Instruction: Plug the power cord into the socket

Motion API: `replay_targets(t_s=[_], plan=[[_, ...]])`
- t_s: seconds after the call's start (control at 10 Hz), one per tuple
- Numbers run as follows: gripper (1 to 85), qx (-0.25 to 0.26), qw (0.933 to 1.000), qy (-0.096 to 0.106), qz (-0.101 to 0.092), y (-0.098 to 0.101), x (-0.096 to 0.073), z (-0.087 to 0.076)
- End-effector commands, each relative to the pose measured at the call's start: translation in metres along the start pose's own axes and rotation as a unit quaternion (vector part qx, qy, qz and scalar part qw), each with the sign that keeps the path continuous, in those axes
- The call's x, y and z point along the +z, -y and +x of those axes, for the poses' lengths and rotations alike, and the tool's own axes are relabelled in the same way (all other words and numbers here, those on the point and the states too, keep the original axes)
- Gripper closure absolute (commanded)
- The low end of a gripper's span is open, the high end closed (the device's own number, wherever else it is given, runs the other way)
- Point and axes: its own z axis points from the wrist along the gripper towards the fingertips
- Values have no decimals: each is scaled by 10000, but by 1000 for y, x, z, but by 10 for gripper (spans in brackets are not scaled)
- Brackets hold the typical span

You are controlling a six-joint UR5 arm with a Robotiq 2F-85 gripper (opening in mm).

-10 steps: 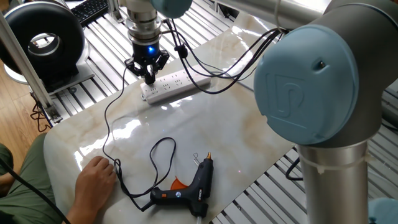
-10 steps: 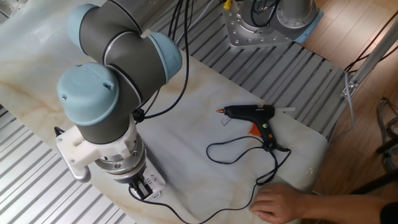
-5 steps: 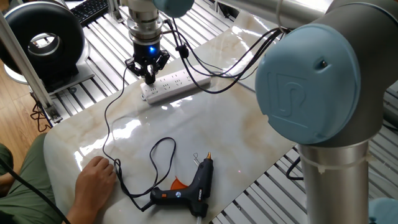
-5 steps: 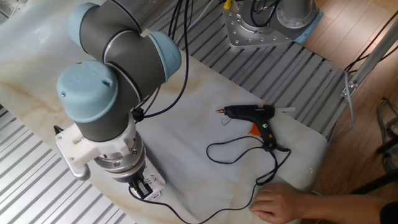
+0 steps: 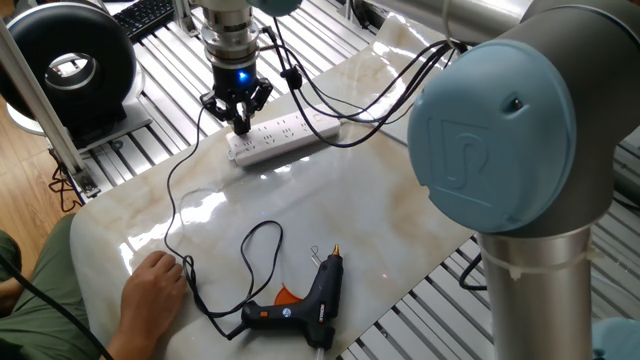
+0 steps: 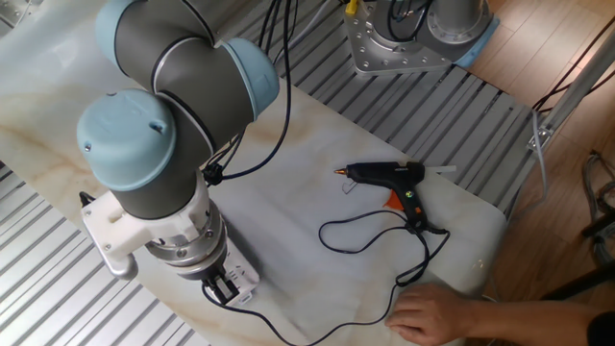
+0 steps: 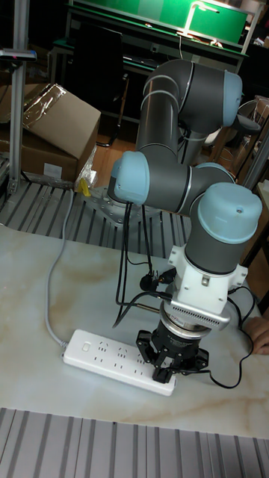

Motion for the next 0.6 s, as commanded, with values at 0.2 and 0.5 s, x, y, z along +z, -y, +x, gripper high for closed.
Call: replay_targets(t_s=[0.2, 0.5], plan=[[847, -15, 9999, 129, -91, -1, 6, -3], [847, -45, 9994, 312, -151, 1, 24, -11]])
